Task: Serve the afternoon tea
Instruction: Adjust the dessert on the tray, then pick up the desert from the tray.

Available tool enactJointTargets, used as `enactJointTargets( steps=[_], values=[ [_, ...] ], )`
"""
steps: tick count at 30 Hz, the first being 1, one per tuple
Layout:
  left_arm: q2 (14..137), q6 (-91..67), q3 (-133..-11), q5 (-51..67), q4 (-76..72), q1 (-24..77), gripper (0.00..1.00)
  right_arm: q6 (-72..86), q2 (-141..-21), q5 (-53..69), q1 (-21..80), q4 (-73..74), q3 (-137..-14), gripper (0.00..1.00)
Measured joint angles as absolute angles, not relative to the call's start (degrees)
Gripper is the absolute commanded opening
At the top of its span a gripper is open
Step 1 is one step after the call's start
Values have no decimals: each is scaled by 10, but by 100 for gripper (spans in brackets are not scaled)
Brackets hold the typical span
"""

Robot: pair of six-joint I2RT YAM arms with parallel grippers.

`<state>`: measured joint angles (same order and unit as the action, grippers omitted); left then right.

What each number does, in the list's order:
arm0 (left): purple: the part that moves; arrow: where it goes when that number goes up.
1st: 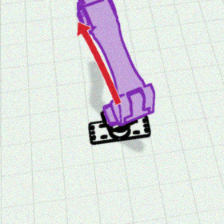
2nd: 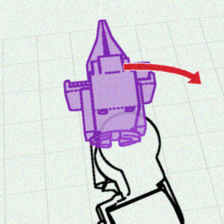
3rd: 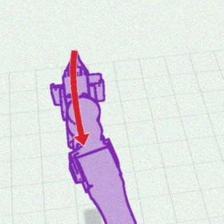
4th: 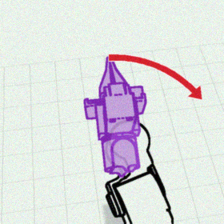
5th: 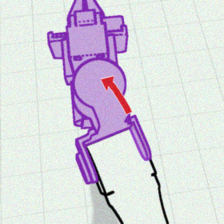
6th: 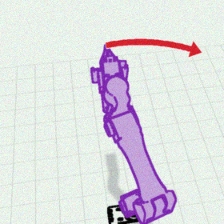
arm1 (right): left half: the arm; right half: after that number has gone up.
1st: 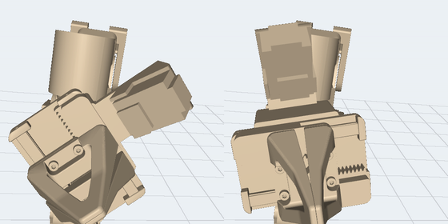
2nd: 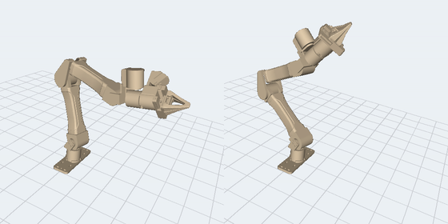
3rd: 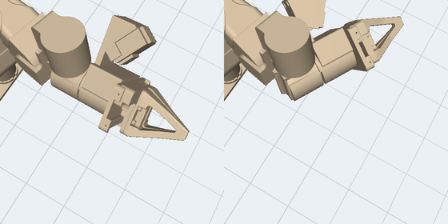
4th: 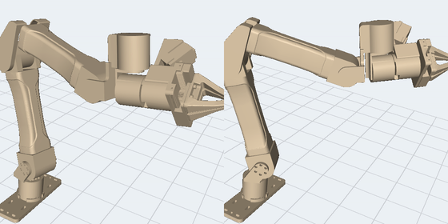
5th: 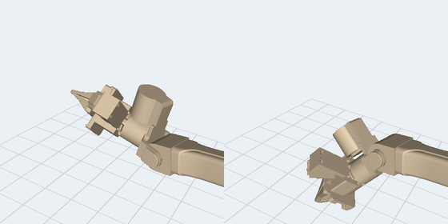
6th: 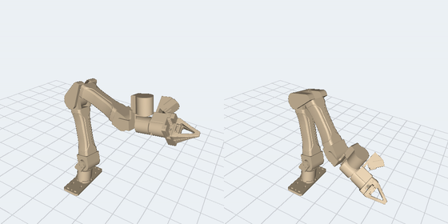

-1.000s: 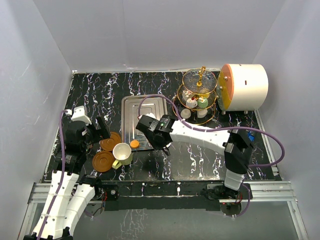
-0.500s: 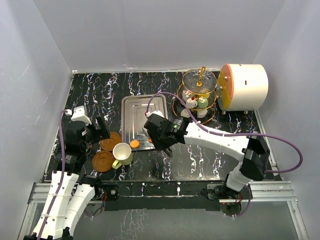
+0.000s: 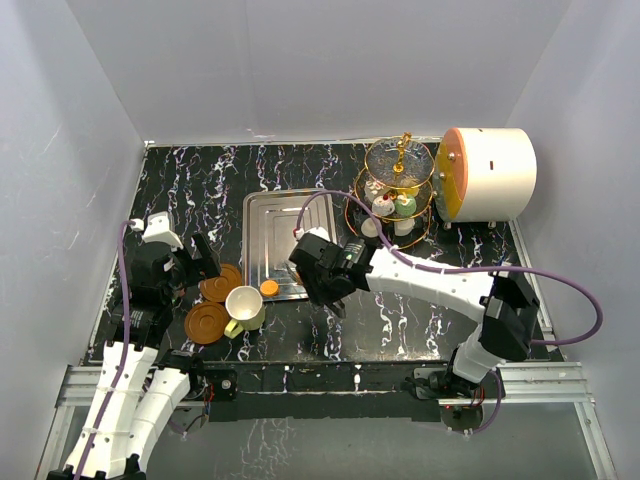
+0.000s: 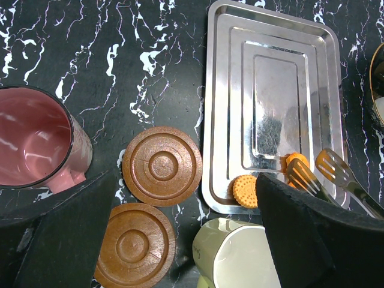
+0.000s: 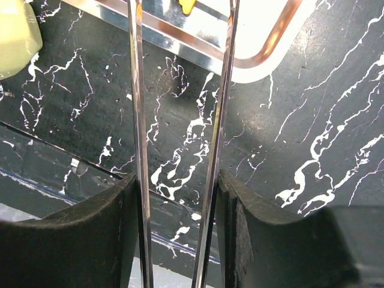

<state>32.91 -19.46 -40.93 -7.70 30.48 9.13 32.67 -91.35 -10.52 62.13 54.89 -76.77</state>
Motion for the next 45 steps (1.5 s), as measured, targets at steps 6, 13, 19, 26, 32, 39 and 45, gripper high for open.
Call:
enactJointTargets(
  steps=[6, 13, 19, 26, 32, 39, 45],
  values=[
    [329, -195, -409, -77, 305, 91, 99, 329, -921, -105, 621, 549, -758, 42],
    [329, -195, -409, -77, 305, 91, 99, 329, -935, -103, 621, 547, -752, 40],
    [329, -195, -409, -77, 305, 91, 99, 323, -946, -108, 622, 553, -752, 41],
    [329, -195, -409, -77, 305, 91, 99, 312, -962, -111, 624, 557, -758, 39],
    [329, -195, -409, -77, 305, 91, 99, 305, -962, -112, 626, 560, -767, 38],
    [329, -195, -409, -77, 305, 91, 99, 302, -964, -114, 626, 568, -773, 39],
    [329, -195, -409, -77, 305, 91, 99, 301, -965, -119, 630, 573, -775, 40]
  ],
)
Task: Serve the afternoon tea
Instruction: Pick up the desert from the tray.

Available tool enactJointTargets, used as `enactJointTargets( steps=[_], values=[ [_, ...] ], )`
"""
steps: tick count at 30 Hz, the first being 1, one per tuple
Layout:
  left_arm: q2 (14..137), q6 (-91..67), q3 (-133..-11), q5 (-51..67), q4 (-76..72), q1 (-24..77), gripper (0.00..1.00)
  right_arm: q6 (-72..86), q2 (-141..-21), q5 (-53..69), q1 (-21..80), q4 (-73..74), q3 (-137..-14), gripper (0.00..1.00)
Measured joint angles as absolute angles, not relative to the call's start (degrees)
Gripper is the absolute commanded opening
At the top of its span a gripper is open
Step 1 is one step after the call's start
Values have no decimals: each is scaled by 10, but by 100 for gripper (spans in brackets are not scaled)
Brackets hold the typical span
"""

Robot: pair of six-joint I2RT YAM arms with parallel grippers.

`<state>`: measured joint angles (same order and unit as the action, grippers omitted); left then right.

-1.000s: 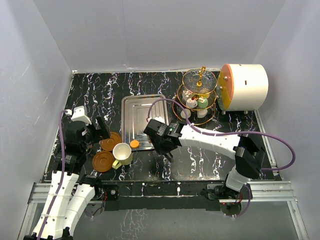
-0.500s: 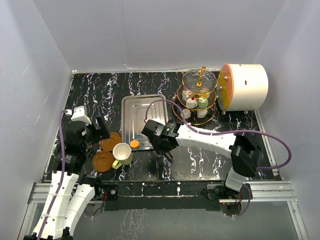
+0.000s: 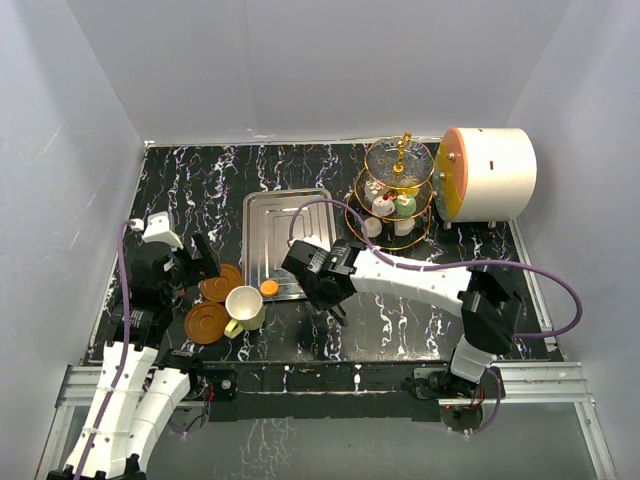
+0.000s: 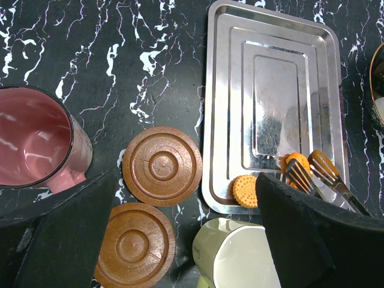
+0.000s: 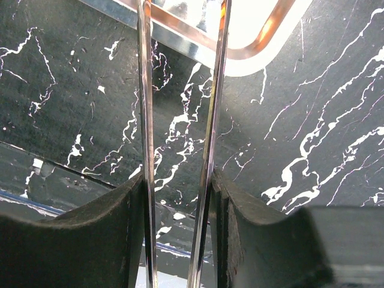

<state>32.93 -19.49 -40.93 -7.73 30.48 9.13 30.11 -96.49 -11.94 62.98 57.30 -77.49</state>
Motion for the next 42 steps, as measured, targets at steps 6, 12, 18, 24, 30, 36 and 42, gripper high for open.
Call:
enactJointTargets(
  steps=[6, 12, 18, 24, 30, 36, 42],
  values=[
    [329, -195, -409, -77, 305, 91, 99, 301, -965, -119, 633, 579, -775, 37],
    [329, -195, -409, -77, 305, 91, 99, 300, -971, -120, 635, 583, -782, 38],
    [329, -195, -409, -77, 305, 91, 99, 299, -977, -124, 637, 587, -790, 37],
    [329, -195, -409, -77, 305, 91, 99, 297, -979, -124, 637, 588, -790, 36],
    [329, -195, -409, -77, 305, 91, 99, 295, -979, -125, 637, 589, -790, 39],
    [329, -195, -409, -77, 305, 91, 99, 294, -979, -125, 637, 590, -791, 38],
    [329, -195, -409, -77, 305, 91, 99, 289, -984, -126, 638, 598, -793, 32]
  ],
)
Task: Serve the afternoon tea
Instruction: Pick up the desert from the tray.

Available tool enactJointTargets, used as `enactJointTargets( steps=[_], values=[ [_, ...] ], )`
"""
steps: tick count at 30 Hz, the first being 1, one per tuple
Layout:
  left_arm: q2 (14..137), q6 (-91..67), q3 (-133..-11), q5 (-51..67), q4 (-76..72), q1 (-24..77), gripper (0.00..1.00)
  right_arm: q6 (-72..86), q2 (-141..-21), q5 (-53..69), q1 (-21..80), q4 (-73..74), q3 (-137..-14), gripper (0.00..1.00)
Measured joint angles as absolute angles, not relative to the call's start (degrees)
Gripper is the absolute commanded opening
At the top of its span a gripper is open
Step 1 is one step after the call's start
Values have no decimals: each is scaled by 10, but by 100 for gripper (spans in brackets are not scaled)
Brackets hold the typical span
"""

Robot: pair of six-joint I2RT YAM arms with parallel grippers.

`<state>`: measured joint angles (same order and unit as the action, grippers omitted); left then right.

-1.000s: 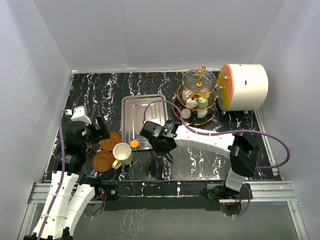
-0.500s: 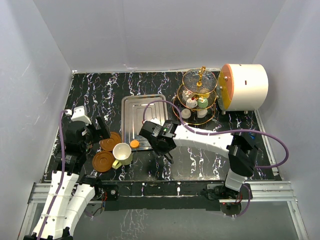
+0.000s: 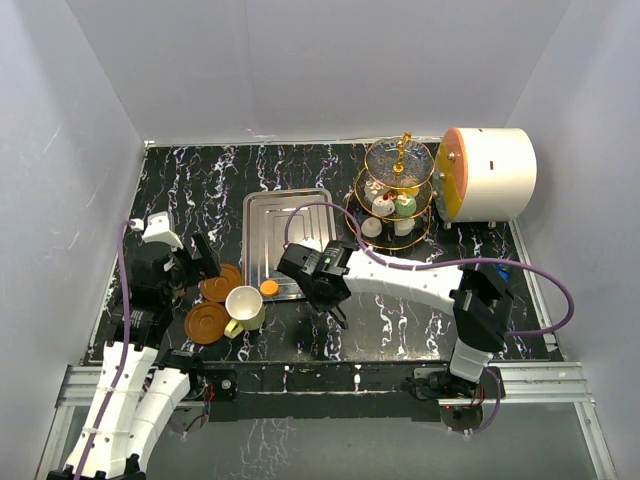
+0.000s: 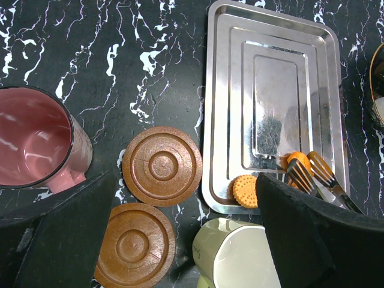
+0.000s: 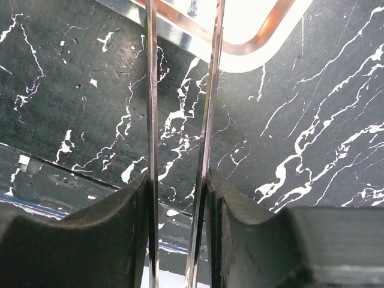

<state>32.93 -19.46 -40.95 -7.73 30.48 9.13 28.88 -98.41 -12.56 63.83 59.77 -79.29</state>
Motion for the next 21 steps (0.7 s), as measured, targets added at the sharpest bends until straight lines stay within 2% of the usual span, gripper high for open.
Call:
enactJointTargets(
  steps=[6, 21],
  values=[
    [329, -195, -409, -77, 305, 91, 99, 286, -989, -137, 641, 601, -799, 25],
    [329, -195, -409, -77, 305, 91, 99, 287, -975, -147, 641, 598, -809, 22]
  ],
)
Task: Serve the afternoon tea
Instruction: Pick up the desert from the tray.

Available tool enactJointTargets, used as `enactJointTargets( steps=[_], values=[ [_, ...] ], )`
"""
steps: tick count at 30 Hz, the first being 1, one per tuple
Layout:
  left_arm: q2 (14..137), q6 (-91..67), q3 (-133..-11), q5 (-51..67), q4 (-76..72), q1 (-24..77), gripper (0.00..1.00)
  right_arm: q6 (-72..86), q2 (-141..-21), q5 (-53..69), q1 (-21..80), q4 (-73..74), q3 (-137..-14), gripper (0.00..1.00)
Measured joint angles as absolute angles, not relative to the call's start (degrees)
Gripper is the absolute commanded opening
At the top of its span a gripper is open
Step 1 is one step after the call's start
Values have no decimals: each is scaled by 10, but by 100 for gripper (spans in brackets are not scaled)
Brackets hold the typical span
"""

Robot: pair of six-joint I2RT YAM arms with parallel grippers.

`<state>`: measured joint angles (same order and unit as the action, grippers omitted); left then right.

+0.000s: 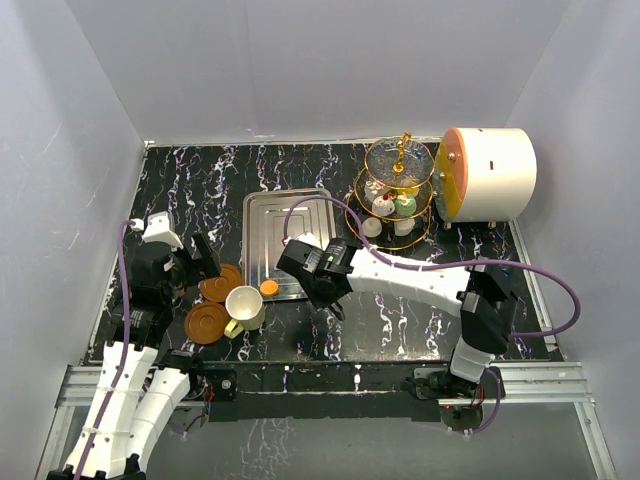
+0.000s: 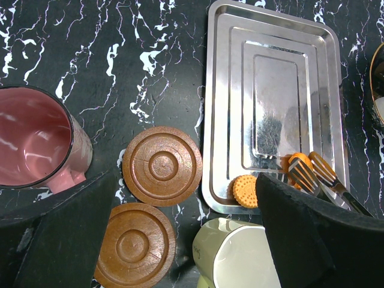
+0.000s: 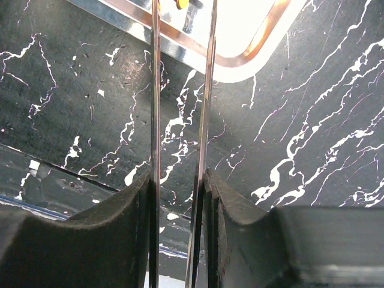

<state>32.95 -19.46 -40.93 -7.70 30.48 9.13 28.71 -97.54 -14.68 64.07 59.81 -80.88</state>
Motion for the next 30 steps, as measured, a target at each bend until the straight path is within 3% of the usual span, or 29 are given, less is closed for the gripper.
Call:
enactJointTargets(
  steps=[9, 13, 19, 24, 30],
  values=[
    [329, -195, -409, -77, 305, 91, 99, 286, -975, -144, 641, 598, -809, 26],
    [329, -195, -409, -77, 305, 91, 99, 285, -978, -140, 641, 599, -809, 35],
    [329, -195, -409, -77, 305, 91, 99, 283, -985, -140, 641, 599, -809, 40],
    [329, -195, -409, -77, 305, 91, 99, 277, -994, -140, 641, 602, -818, 38],
    [329, -195, -409, -77, 305, 91, 99, 273, -998, -141, 641, 605, -822, 27]
  ],
)
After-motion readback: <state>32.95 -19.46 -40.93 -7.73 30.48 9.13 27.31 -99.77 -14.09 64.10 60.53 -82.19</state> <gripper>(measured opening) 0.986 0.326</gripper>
